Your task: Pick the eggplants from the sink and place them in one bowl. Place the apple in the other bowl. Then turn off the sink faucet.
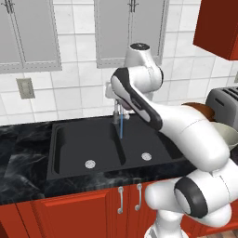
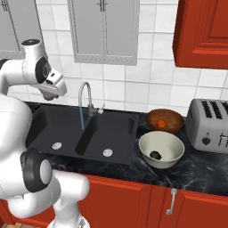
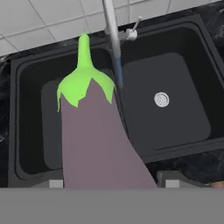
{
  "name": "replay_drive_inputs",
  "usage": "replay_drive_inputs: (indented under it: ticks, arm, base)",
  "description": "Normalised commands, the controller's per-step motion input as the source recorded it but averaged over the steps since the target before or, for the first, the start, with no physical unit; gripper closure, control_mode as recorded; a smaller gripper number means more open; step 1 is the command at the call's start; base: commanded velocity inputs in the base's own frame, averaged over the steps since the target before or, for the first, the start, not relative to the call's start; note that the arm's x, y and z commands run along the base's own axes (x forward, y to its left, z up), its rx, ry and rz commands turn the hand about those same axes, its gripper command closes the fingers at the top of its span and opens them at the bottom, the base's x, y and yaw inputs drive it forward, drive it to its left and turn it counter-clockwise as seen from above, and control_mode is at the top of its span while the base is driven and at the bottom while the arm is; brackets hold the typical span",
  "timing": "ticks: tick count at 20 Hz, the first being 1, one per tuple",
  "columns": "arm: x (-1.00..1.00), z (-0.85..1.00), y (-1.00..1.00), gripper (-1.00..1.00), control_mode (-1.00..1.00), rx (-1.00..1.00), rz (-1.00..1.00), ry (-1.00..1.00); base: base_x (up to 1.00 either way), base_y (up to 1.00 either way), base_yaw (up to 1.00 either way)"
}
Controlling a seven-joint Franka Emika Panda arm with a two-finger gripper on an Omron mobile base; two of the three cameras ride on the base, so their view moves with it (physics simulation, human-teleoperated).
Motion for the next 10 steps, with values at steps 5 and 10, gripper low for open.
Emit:
replay_drive_inputs:
  ticks: [5,10]
  arm:
    - [-0.14,0.02,-0.61,1.0,-1.0,-0.03,-0.09,0.0]
    - [-0.01,-0.02,-0.71,1.0,-1.0,0.0,-0.13,-0.01]
  base:
    - [0.0,0.0,0.0]
    - [0.0,0.0,0.0]
